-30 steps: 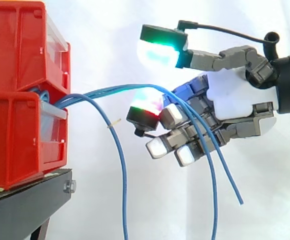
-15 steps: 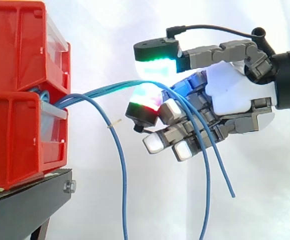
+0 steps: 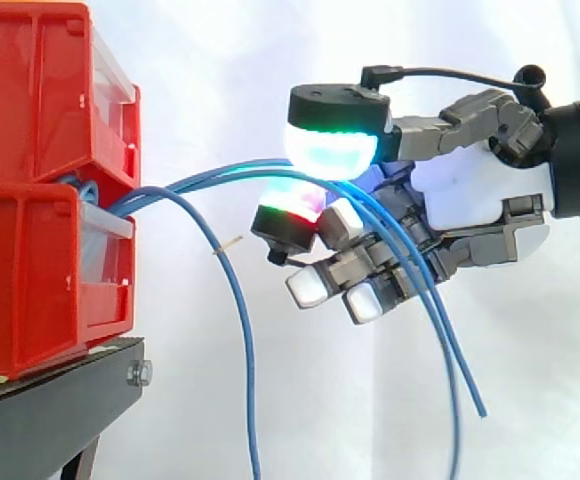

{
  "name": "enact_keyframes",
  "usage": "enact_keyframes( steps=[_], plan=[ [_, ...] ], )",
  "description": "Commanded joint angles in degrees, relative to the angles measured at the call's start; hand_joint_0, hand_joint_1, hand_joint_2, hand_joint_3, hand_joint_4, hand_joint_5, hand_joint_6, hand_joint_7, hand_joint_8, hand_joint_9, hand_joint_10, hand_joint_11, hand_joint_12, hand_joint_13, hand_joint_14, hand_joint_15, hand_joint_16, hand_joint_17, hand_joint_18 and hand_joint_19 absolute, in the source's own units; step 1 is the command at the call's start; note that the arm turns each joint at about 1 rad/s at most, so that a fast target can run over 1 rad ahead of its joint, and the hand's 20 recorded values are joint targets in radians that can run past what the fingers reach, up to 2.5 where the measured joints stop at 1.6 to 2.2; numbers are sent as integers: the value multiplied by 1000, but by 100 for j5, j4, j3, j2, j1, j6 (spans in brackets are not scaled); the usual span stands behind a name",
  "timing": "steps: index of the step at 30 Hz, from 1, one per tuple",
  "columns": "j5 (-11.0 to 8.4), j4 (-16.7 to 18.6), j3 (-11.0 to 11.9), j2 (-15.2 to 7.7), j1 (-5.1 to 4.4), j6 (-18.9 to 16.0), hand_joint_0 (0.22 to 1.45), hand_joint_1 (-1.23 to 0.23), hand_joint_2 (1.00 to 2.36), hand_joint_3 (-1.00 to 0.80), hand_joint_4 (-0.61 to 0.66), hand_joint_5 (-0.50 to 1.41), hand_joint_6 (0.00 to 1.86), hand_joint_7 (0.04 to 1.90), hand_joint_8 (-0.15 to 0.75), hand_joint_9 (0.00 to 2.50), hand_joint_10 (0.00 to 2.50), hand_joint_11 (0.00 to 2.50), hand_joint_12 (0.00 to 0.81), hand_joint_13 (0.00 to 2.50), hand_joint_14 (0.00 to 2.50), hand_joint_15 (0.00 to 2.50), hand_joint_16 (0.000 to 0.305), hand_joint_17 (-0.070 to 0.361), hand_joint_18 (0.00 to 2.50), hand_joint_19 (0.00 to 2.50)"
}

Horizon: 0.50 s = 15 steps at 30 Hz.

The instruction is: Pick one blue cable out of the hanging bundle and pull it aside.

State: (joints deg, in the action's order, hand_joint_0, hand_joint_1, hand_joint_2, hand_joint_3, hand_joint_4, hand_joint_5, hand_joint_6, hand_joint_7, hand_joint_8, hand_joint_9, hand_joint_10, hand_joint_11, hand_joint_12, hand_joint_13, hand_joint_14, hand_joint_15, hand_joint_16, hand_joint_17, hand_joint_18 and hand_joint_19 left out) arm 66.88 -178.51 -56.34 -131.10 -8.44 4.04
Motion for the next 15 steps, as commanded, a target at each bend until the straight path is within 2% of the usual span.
enact_keyframes(
  steps=[1,3,5,6,9,13,14,15],
  plan=[
    [0,0,0,-3,0,0,655,-861,1000,-500,335,-175,908,1403,349,915,15,836,416,844,17,491,55,123,854,599],
    [0,0,0,6,0,-9,541,-746,1000,-500,349,-160,900,1409,361,952,14,817,432,858,18,505,57,128,863,643],
    [0,0,0,6,0,-9,501,-636,1000,-500,355,-151,892,1414,378,972,13,796,452,871,16,498,61,136,880,660],
    [0,0,0,-3,0,-9,490,-552,1000,-500,356,-146,885,1434,380,983,11,776,461,880,16,497,62,139,881,666],
    [0,0,0,6,0,-9,525,-460,1000,-500,347,-146,879,1445,373,985,14,766,448,873,16,507,60,134,853,700],
    [0,0,0,6,0,0,569,-503,1006,-426,353,-146,877,1456,368,984,13,762,438,865,17,513,58,130,834,707],
    [0,0,0,6,0,0,570,-585,1017,-259,362,-153,878,1466,368,979,13,774,441,867,17,512,58,130,833,709],
    [0,0,0,6,0,0,563,-629,1021,-184,369,-162,884,1455,371,974,15,772,445,869,18,502,58,130,838,706]
  ],
)
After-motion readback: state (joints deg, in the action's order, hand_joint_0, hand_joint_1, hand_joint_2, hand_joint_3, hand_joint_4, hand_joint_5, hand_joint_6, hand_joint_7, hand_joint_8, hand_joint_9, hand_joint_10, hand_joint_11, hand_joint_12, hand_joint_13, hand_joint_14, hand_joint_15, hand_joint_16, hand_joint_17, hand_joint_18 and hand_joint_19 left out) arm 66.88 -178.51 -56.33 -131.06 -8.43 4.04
